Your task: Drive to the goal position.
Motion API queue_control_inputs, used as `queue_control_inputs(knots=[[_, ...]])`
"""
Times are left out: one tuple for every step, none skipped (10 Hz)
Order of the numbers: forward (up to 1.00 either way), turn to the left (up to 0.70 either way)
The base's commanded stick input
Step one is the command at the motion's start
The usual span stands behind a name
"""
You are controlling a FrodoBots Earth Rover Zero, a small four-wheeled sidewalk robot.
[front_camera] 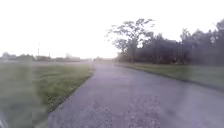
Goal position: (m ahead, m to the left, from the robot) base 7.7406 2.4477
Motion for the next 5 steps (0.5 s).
queue_control_inputs(knots=[[0.7, 0.0], [0.7, 0.0], [0.7, 0.0], [0.7, 0.0], [0.7, 0.0]])
